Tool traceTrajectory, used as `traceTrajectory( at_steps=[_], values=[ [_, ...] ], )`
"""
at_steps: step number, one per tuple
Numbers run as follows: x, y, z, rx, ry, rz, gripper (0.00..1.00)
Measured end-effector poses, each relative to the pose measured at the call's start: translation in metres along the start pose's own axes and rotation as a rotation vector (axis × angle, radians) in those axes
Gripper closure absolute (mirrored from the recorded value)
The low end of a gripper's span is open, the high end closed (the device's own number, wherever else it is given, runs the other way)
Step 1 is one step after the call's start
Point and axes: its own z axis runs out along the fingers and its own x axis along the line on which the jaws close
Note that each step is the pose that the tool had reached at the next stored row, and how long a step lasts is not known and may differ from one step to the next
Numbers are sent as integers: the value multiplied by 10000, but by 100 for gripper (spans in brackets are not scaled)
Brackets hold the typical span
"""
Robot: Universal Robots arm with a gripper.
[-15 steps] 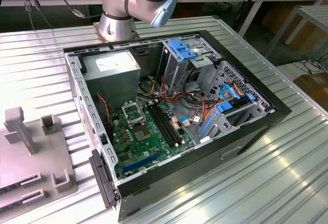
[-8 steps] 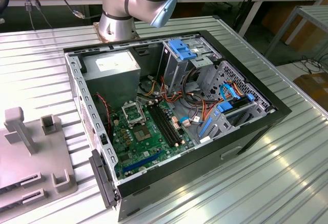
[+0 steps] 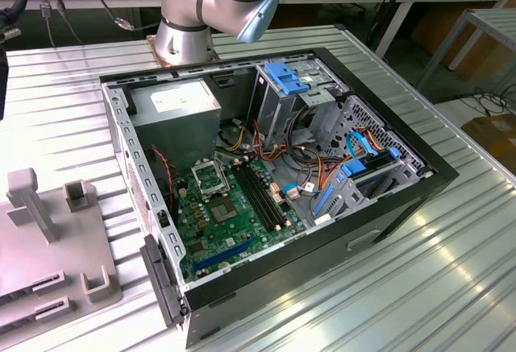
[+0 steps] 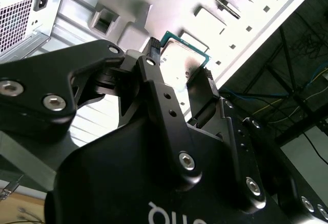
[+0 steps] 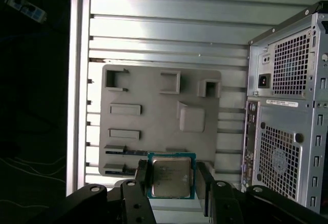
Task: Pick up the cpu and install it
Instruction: 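Pick up the cpu and move it towards the insertion slot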
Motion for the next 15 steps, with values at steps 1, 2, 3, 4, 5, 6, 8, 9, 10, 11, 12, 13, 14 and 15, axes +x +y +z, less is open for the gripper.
traceTrajectory(
  at_steps=[1, 2, 3, 4, 5, 6, 8, 9, 10, 11, 12, 13, 14, 15],
  values=[
    [-6, 0, 1, -1, -1, 0, 53],
    [-12, -1, 1, -1, -1, 1, 53],
    [-19, -1, 0, 0, -1, 1, 53],
    [-25, -1, 0, 0, -1, 0, 53],
    [-33, -2, 0, 0, -1, 0, 53],
    [-42, -2, 0, 0, -1, 0, 53],
    [-64, -3, -1, 0, -1, 1, 53],
    [-75, -4, -1, 0, -1, 1, 53],
    [-83, -4, -1, 0, -1, 1, 53],
    [-92, -5, -1, 0, -1, 1, 53],
    [-101, -5, -1, 0, -1, 1, 53],
    [-114, -6, -2, 0, -1, 1, 53],
    [-121, -6, -1, -1, -1, 0, 53],
    [-126, -6, -1, 0, -1, 1, 53]
  ],
)
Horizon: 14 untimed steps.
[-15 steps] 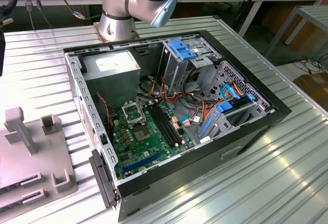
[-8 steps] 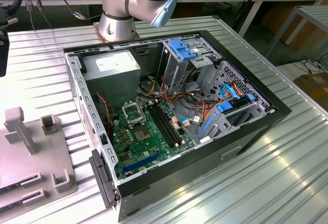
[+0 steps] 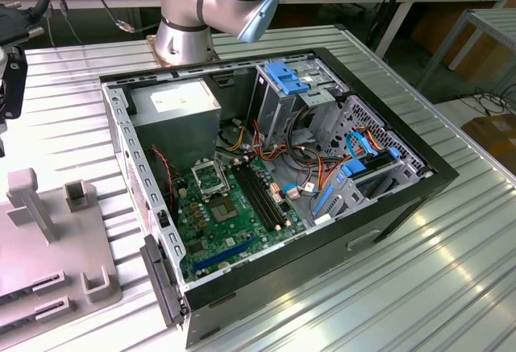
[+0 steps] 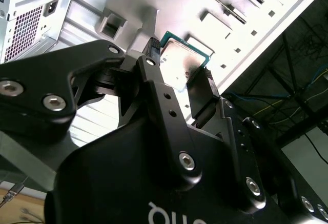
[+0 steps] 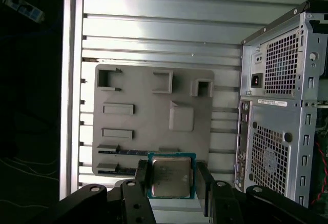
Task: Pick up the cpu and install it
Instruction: 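Pick up the cpu and move it towards the insertion slot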
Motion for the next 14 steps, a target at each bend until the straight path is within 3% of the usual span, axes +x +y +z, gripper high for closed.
traceTrajectory(
  at_steps=[14],
  values=[
    [-115, -6, -2, 0, 0, 0, 53]
  ],
)
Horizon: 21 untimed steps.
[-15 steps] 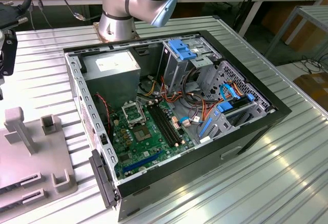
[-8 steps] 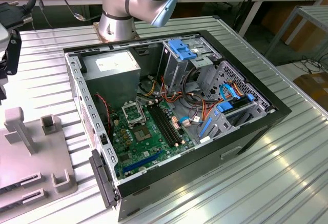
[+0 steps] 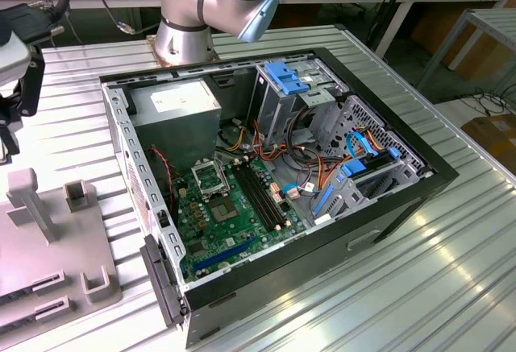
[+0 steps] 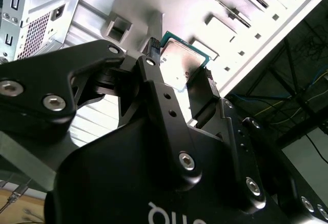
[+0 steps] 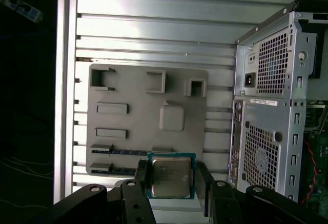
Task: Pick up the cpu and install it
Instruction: 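Pick up the cpu and move it towards the insertion slot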
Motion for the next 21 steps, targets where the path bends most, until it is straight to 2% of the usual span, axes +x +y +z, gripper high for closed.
traceTrajectory(
  at_steps=[21],
  values=[
    [-144, -8, -2, 0, 0, 0, 53]
  ],
)
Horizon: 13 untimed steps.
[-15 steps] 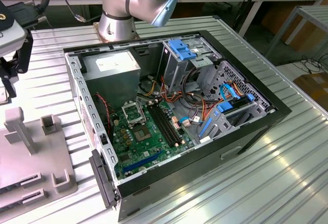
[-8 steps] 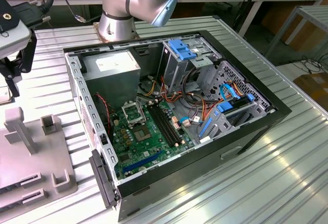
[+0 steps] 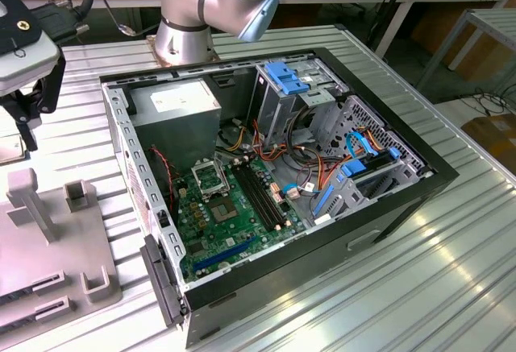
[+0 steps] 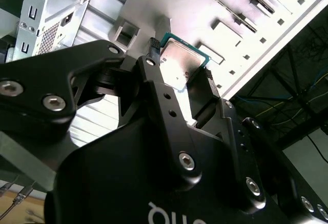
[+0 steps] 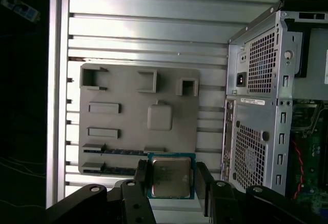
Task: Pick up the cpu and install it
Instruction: 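Pick up the cpu and move it towards the insertion slot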
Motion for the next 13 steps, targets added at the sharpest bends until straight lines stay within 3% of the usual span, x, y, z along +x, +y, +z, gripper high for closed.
traceTrajectory(
  at_steps=[13],
  values=[
    [-92, -5, -1, 0, 0, 0, 53]
  ],
)
